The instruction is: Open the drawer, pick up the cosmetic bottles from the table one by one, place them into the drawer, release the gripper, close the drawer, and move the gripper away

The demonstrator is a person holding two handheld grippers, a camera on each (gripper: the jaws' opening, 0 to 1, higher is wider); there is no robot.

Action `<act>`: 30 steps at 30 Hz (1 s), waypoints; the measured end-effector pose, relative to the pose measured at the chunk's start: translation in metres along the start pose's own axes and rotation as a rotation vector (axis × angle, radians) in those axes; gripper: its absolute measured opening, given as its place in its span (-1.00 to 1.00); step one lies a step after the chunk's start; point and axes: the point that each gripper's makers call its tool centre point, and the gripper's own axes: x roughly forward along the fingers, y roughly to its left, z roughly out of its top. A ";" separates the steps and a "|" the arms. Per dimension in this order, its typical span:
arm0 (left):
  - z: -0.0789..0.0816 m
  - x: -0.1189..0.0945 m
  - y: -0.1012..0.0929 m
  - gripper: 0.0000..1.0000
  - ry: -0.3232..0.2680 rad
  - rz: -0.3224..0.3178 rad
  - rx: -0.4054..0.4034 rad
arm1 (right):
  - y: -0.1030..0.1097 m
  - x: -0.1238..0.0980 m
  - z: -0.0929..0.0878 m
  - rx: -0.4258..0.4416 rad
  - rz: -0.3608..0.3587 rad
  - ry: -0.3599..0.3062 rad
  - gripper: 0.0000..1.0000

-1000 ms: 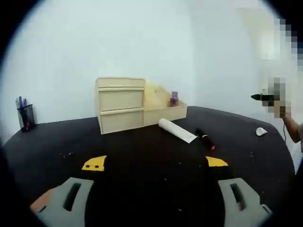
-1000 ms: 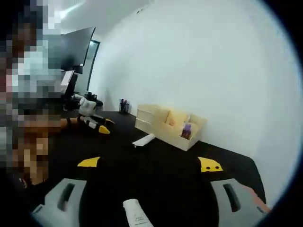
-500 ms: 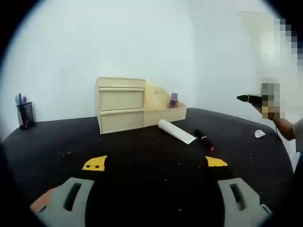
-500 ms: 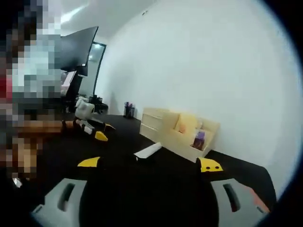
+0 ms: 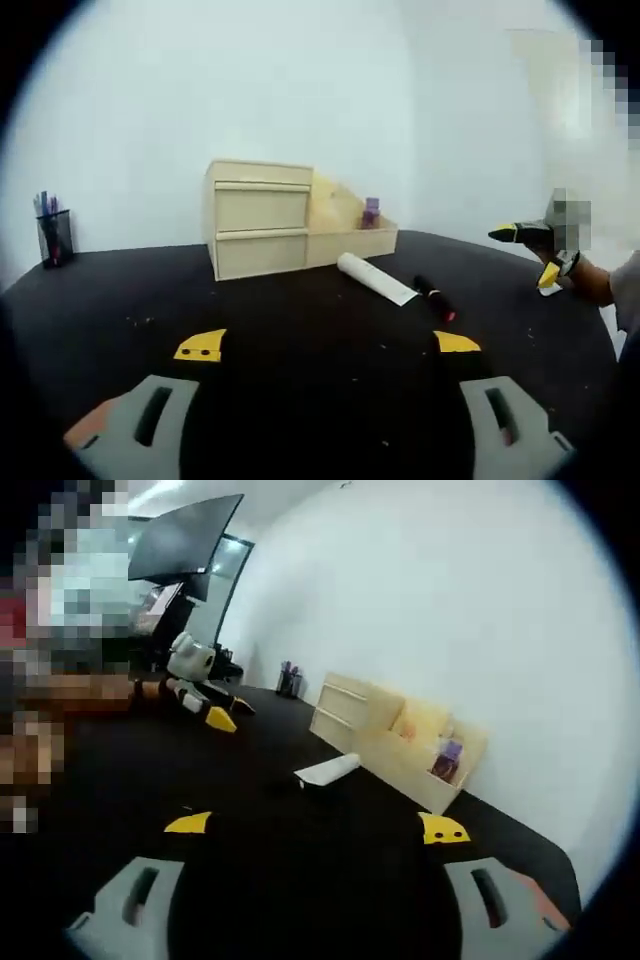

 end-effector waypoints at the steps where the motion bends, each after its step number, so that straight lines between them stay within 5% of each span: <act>1: 0.000 0.000 0.000 0.47 -0.001 0.001 -0.002 | -0.003 -0.001 -0.001 0.019 -0.004 -0.005 0.48; 8: 0.006 0.002 -0.003 0.46 -0.012 0.007 -0.004 | -0.023 -0.017 0.007 0.086 -0.071 -0.092 0.41; 15: 0.062 0.008 -0.026 0.54 -0.178 -0.061 -0.072 | -0.022 -0.012 0.001 0.082 -0.097 -0.088 0.38; 20: 0.078 0.024 -0.039 0.54 -0.204 -0.095 -0.155 | -0.011 -0.011 0.002 0.082 -0.075 -0.092 0.37; 27: 0.112 0.045 -0.040 0.54 -0.385 -0.142 -0.498 | 0.001 -0.010 0.006 0.066 -0.042 -0.099 0.34; 30: 0.114 0.061 -0.039 0.54 -0.398 -0.158 -0.585 | 0.004 -0.010 0.006 0.063 -0.034 -0.099 0.33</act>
